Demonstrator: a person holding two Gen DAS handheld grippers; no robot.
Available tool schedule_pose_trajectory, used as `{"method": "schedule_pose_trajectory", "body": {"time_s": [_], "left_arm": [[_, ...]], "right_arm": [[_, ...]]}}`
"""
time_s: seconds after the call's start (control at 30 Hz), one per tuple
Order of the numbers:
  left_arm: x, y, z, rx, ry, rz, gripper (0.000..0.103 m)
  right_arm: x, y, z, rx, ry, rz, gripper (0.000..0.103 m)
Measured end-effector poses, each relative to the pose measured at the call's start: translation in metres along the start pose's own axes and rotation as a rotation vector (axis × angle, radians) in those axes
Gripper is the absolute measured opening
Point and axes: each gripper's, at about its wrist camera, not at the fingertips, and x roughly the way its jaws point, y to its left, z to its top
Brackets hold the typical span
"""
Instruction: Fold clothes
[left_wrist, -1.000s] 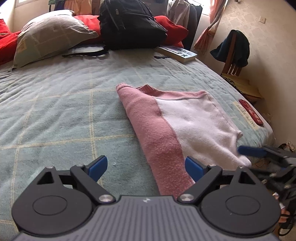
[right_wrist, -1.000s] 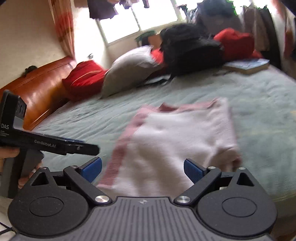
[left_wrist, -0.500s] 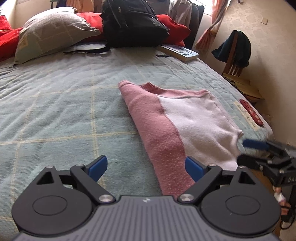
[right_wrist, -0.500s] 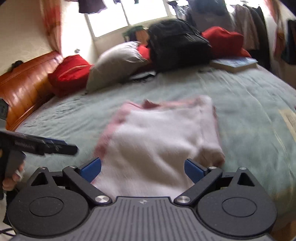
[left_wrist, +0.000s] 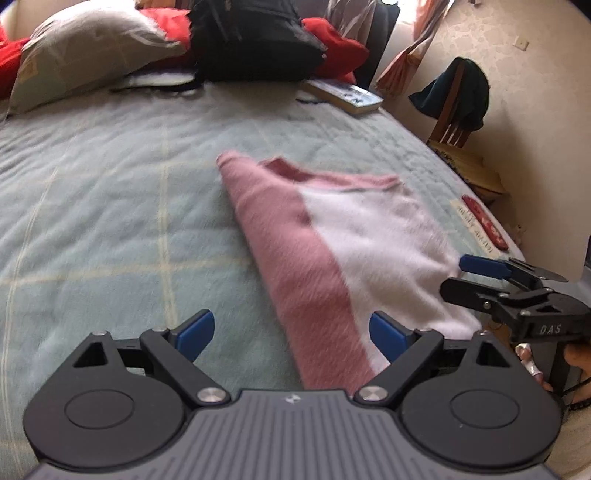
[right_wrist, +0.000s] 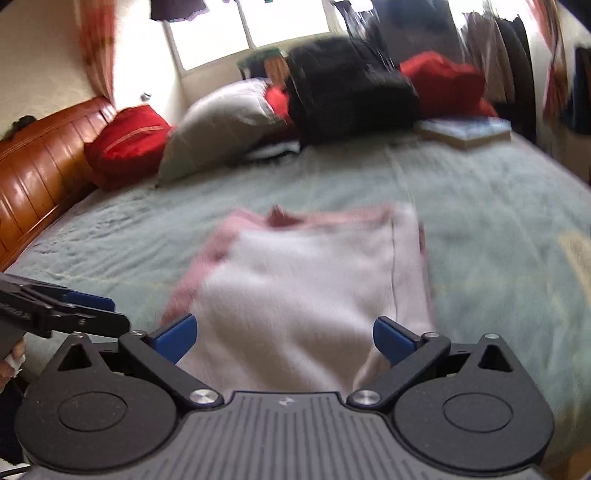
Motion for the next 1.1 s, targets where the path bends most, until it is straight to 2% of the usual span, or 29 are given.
{"method": "schedule_pose_trajectory", "body": {"time_s": [0.1,0.2,0.4,0.67,0.8,0.93,1.1], "left_arm": [[0.002,-0.006,0.004,0.001,-0.008,-0.039,0.091],[0.008,-0.006,0.002,-0.007,0.013,-0.059,0.091],[0.016,0.003,0.004,-0.045,0.013,-0.067,0.091],[0.014,-0.004,0.022,-0.078,-0.053,-0.259,0.093],[0.022,0.006,0.027,-0.147,-0.032,-0.276,0.094],[0.03,0.016,0.032,-0.216,-0.011,-0.292,0.095],[0.041,0.028,0.038,-0.303,0.016,-0.312,0.095]], "right_arm": [[0.015,-0.005,0.005,0.004,0.015,0.026,0.103],[0.036,-0.022,-0.002,0.06,0.081,0.002,0.103],[0.014,-0.029,0.0,0.103,0.035,0.052,0.103],[-0.006,-0.075,0.01,0.285,-0.011,0.04,0.103],[-0.003,-0.101,0.003,0.393,-0.017,0.077,0.103],[0.012,-0.128,-0.01,0.526,0.034,0.149,0.103],[0.02,-0.142,-0.017,0.583,0.067,0.194,0.103]]}}
